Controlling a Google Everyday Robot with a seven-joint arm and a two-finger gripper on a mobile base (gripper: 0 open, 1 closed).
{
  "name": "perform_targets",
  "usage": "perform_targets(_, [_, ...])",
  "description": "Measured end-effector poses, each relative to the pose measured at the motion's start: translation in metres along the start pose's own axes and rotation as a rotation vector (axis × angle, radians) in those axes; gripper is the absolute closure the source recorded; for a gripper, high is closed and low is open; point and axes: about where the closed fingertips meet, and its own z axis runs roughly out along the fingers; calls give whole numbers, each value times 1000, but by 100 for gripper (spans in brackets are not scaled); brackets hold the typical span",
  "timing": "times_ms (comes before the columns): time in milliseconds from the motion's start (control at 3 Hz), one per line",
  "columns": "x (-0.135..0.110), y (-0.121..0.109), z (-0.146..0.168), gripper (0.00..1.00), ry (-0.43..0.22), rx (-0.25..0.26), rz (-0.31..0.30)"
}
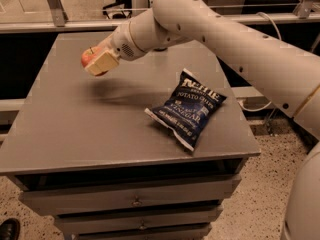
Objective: Move apple near blue chip bag
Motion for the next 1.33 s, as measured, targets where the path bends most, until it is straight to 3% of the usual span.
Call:
perform_targets(333, [9, -11, -19, 100, -21, 39, 2])
perform_targets(1000, [63, -98, -152, 100, -87, 342, 50])
perform_targets(1333, [100, -122, -207, 100, -119, 472, 119])
